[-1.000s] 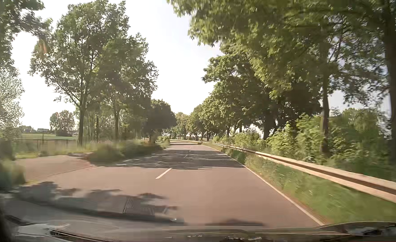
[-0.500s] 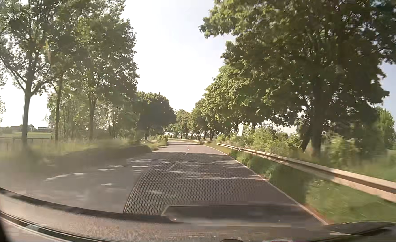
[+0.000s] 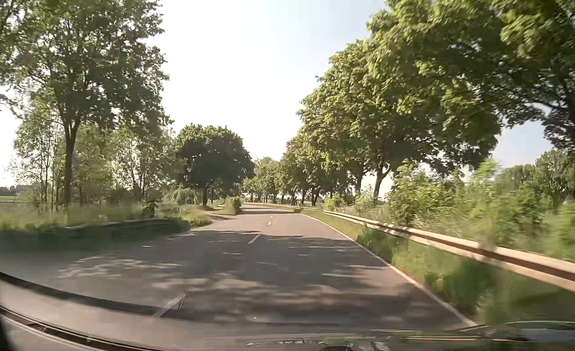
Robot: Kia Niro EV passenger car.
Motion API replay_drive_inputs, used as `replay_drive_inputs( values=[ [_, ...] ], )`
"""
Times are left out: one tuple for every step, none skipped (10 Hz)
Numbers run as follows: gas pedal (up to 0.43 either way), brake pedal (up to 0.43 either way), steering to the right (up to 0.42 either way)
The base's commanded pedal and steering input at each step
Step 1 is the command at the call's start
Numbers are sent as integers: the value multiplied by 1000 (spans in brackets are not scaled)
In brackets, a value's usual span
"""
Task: Follow the waypoints while adhering to traffic rules and regulations
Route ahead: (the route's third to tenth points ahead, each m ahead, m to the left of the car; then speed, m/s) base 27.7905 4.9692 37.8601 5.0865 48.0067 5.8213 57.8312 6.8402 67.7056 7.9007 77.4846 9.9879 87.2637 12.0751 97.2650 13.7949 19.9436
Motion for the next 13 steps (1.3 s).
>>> replay_drive_inputs(
  values=[
    [220,0,-9],
    [220,0,-10],
    [220,0,-10],
    [220,0,-10],
    [220,0,-10],
    [220,0,-10],
    [220,0,-11],
    [209,0,-11],
    [209,0,-11],
    [209,0,-11],
    [209,0,-11],
    [197,0,-11],
    [197,0,-11]
  ],
)
